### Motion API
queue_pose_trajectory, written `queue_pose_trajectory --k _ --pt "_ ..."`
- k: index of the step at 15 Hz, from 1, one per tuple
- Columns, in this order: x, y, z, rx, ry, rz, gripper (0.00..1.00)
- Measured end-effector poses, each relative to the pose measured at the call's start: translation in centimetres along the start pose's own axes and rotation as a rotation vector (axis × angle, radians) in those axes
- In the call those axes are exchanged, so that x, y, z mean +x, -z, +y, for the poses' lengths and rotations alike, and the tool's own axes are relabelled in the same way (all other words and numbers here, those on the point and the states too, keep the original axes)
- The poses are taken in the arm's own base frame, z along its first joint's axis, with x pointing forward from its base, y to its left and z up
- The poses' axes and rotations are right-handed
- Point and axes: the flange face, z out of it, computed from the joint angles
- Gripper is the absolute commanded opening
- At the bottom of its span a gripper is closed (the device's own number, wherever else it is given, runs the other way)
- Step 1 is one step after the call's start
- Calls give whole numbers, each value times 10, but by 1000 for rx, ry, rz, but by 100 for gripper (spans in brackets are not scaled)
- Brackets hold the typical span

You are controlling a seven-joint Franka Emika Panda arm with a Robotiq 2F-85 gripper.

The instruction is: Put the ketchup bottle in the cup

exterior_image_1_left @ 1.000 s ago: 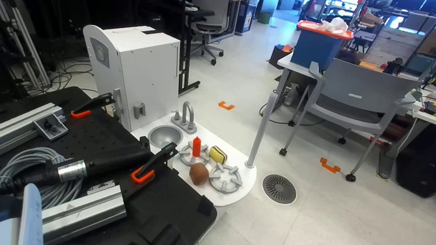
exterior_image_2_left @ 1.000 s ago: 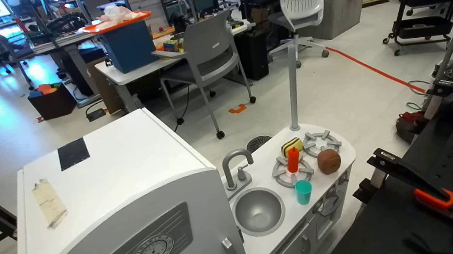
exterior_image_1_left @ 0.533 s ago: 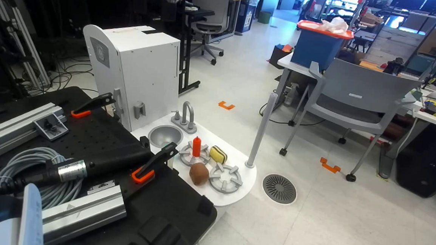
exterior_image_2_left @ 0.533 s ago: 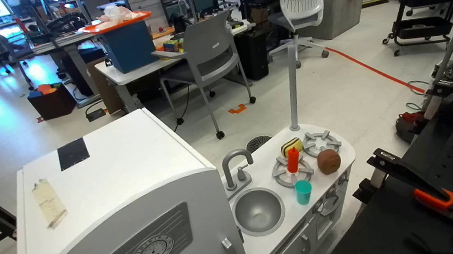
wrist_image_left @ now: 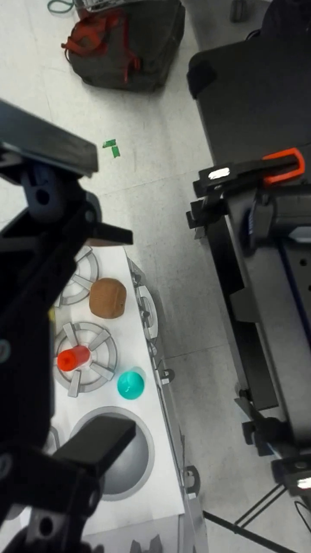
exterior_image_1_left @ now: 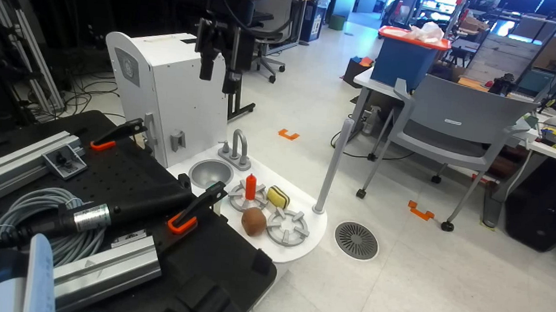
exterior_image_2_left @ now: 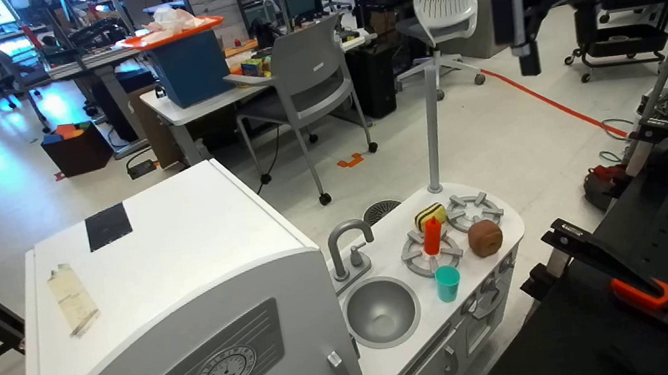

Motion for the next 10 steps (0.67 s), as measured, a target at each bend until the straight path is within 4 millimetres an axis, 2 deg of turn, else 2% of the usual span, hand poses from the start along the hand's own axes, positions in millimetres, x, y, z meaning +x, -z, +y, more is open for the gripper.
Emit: queue_pose_trajectory --k 4,8,10 --pt "70 -47 -31 34 -13 19 100" --pt "128 -98 -73 85 -2 51 100" --pt "152 -124 -91 88 9 68 100"
